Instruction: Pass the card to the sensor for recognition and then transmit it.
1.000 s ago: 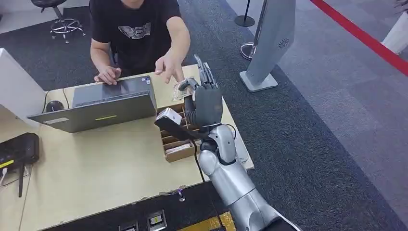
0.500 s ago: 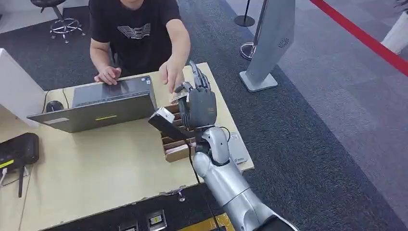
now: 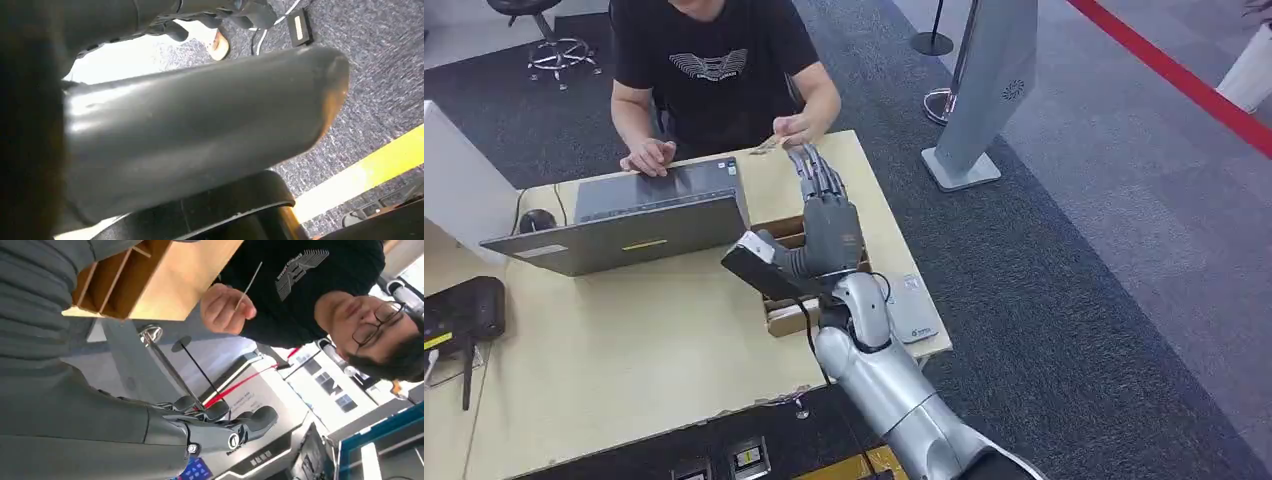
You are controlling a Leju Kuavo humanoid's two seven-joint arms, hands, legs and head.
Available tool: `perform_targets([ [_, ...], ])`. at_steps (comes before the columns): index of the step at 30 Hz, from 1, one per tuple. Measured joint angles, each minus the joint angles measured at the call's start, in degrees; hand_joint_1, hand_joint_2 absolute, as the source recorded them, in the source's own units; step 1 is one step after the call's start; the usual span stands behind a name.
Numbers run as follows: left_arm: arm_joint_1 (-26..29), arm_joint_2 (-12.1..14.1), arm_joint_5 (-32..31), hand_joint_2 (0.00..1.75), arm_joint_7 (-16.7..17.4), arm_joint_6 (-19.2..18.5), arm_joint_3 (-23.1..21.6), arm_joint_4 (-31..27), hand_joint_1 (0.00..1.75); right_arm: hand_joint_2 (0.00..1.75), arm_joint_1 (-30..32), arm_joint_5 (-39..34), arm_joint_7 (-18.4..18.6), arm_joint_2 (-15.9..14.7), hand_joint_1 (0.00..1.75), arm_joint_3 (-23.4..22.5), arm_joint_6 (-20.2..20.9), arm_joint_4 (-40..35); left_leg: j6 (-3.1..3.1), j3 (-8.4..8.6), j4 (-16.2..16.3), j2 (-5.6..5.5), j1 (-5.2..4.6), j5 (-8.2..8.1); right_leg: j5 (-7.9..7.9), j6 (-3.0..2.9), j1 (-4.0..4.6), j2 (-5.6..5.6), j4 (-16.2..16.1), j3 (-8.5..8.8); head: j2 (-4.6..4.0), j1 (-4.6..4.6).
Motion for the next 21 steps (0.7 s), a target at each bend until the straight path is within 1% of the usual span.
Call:
perform_targets([
  [2, 0.2, 0.0, 0.1, 0.0, 0.0, 0.1, 0.0, 0.0, 0.0, 1.75, 0.3, -0.1, 2.5, -0.7, 0.0, 1.3, 0.0, -0.1, 0.0, 0.0, 0.0, 0.01, 0.0, 0.0, 0.0, 0.0, 0.0, 0.01, 0.0, 0.0, 0.0, 0.0],
  [4, 0.4, 0.1, 0.3, 0.0, 0.0, 0.2, 0.0, 0.0, 0.0, 1.75, 0.5, 0.8, 6.5, -2.2, 0.0, 3.3, 0.0, -0.6, 0.0, 0.0, 0.0, 0.01, 0.0, 0.0, 0.0, 0.0, -0.01, 0.0, 0.0, -0.01, 0.0, 0.0],
  [5, 0.6, 0.1, 0.5, 0.0, -0.1, 0.3, 0.0, 0.0, 0.0, 1.75, 0.5, 1.7, 9.4, -3.2, 0.0, 4.5, 0.0, -1.0, 0.0, 0.0, 0.0, 0.01, 0.0, 0.0, 0.0, 0.0, -0.01, 0.0, 0.0, -0.01, 0.0, 0.0],
  [6, 0.7, 0.1, 0.6, 0.0, -0.2, 0.4, 0.0, 0.0, 0.0, 1.75, 0.5, 2.5, 12.2, -4.3, 0.0, 5.7, 0.1, -1.5, 0.0, 0.0, 0.0, 0.01, -0.01, 0.0, 0.0, 0.0, -0.01, 0.0, 0.0, -0.01, 0.0, 0.0],
  [8, 0.9, 0.2, 0.9, 0.0, -0.3, 0.6, 0.0, 0.0, 0.0, 1.75, 0.7, 3.7, 16.8, -6.8, 0.0, 8.4, 0.5, -2.6, 0.0, 0.01, 0.0, 0.01, -0.01, 0.0, 0.0, 0.0, -0.01, 0.0, 0.0, -0.01, 0.0, 0.0],
  [11, 1.5, 0.4, 1.2, 0.0, -0.9, 0.9, 0.0, 0.0, 0.0, 1.75, 1.7, 6.3, 21.6, -11.1, 0.0, 12.1, 2.2, -5.2, 0.0, 0.01, 0.0, 0.01, -0.01, -0.01, 0.0, 0.0, -0.02, 0.0, 0.0, -0.01, 0.0, 0.0],
  [15, 2.1, 0.6, 1.4, 0.0, -1.4, 1.1, 0.1, 0.0, 0.0, 1.75, 4.5, 11.6, 26.4, -16.9, 0.0, 15.5, 5.5, -9.9, 0.0, 0.0, 0.0, 0.0, -0.01, -0.02, 0.0, 0.0, -0.02, -0.03, 0.0, -0.03, 0.0, -0.02],
  [18, 2.6, 0.7, 1.7, 0.0, -1.8, 1.4, 0.2, 0.0, 0.0, 1.75, 7.0, 14.8, 28.7, -20.4, 0.0, 16.6, 7.0, -13.7, 0.01, 0.0, 0.0, 0.01, -0.01, -0.04, 0.0, 0.0, -0.01, 0.0, 0.0, -0.04, 0.0, 0.0],
  [21, 2.9, 0.7, 2.0, 0.0, -1.9, 1.9, 0.2, 0.0, 0.0, 1.75, 9.7, 17.8, 29.9, -23.7, 0.0, 16.9, 9.2, -17.7, 0.01, 0.0, 0.0, 0.03, -0.01, -0.05, 0.0, 0.0, -0.01, -0.01, 0.0, -0.04, 0.0, -0.02],
])
